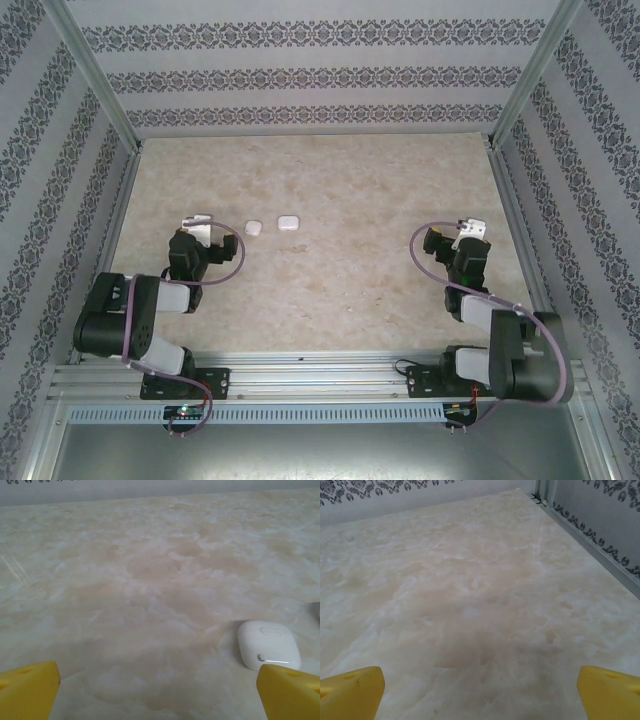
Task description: Insert wireless bluetooth earbuds into charging case
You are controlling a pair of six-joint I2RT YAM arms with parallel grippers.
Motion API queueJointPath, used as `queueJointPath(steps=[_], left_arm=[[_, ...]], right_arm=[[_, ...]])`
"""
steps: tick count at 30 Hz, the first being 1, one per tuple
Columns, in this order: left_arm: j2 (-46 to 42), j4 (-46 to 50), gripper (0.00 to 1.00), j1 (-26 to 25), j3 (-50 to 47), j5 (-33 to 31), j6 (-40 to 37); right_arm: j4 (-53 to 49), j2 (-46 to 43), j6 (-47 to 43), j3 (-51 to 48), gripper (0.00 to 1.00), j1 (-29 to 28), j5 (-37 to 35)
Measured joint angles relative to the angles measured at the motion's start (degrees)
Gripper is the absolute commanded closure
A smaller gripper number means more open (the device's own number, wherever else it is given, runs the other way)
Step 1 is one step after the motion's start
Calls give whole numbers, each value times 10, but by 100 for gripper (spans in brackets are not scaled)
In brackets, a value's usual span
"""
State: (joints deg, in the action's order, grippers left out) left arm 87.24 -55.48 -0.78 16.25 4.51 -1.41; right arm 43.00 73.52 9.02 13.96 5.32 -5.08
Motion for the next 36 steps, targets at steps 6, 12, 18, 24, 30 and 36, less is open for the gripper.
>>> queueJointPath(steps=[6,12,18,24,30,36], left_arm=[[43,-70,0,0,-19,-10,-1],[43,-36,0,0,22,-7,-1],[42,-19,0,2,46,-7,-1],[42,-4,0,2,47,-30,6],[42,-1,0,2,47,-52,15],[42,5,0,2,48,-34,14]], right_arm=[[41,53,0,22,2,5,37],[43,61,-2,38,2,4,60],[65,88,-26,63,2,-13,78],[73,136,-50,67,2,-49,64],[70,135,-63,70,2,-56,51],[70,135,-64,70,2,-56,45]])
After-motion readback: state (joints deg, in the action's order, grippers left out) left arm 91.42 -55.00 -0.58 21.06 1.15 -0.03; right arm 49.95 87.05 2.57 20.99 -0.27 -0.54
